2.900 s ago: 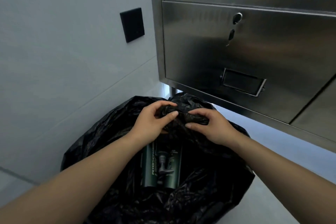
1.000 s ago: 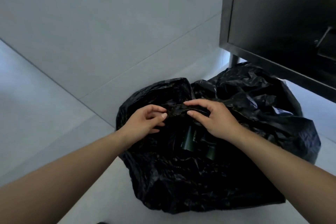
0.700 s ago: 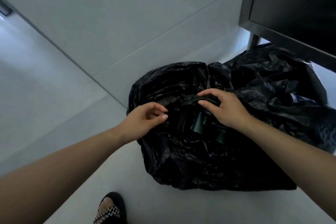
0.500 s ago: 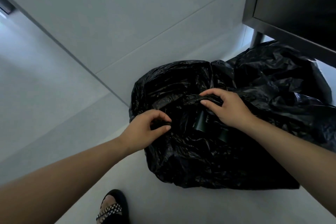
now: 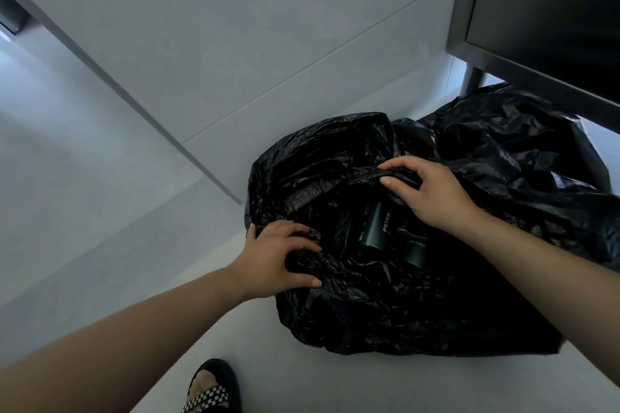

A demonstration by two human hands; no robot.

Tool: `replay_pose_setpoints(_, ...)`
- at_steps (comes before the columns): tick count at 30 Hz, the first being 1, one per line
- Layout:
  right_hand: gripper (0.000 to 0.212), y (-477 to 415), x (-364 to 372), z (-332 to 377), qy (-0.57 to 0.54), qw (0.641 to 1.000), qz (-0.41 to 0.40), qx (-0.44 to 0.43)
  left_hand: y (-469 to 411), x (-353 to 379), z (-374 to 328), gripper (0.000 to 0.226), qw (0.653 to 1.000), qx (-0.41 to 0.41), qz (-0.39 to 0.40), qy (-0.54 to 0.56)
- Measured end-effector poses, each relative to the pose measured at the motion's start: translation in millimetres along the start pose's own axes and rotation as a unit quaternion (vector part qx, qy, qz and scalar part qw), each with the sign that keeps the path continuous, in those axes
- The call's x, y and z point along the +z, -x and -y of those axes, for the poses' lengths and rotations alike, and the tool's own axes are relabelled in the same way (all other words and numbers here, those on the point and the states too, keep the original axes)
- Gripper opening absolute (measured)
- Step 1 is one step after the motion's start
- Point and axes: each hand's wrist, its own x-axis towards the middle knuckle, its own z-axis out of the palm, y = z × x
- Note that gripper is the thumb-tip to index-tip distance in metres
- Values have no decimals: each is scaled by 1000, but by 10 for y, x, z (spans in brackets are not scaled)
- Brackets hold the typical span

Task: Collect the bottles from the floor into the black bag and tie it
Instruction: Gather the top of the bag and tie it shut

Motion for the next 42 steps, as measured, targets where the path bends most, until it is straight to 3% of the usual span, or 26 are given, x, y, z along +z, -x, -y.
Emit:
replay_pose_setpoints(3, 15, 17, -84, 0, -3, 1000, -13, 7, -77, 41, -38, 16, 1000, 4, 3, 1)
replay_pose_setpoints(5, 15, 44, -136, -10, 2, 1000, -18, 8, -110, 68, -44, 9, 1000, 8, -5, 5)
replay_pose_setpoints(9, 15, 100, -214, -13, 8, 1000, -27, 8, -190, 31, -13, 16, 994, -6, -104, -40)
replay_pose_setpoints(12, 15, 138, -263, -2, 15, 999, -27, 13, -326, -78, 9, 29, 992, 9, -120, -42)
replay_pose_setpoints(18, 17, 230, -382, 52, 21, 999, -29, 16, -579, -165, 43, 43, 996, 82, -34, -25)
replay_pose_setpoints(22, 18, 292, -476, 92, 23, 999, -36, 22, -700, -181, 48, 49, 981, 39, 93, -165)
replay_pose_setpoints(25, 19, 315, -535, 120, 24, 998, -43, 24, -729, -171, 38, 39, 958, 37, 149, -243)
replay_pose_setpoints(28, 18, 296, -573, 140, 23, 998, -56, 30, -727, -291, -50, 27, 983, 92, 92, -127)
replay_pose_setpoints(31, 15, 248, -596, 168, 7, 996, -84, 29, -730, -611, -295, 18, 989, 122, -44, 66)
replay_pose_setpoints(34, 15, 198, -621, 216, -7, 992, -125, 34, -753, -948, -643, 13, 954, 154, -140, 216)
replay_pose_setpoints(37, 14, 161, -697, 308, -17, 982, -184, 26, -810, -1165, -1006, 18, 907, 199, -188, 320)
replay_pose_setpoints(42, 17, 283, -890, 446, -17, 972, -234, 7, -952, -1160, -1495, 19, 861, 249, -213, 389)
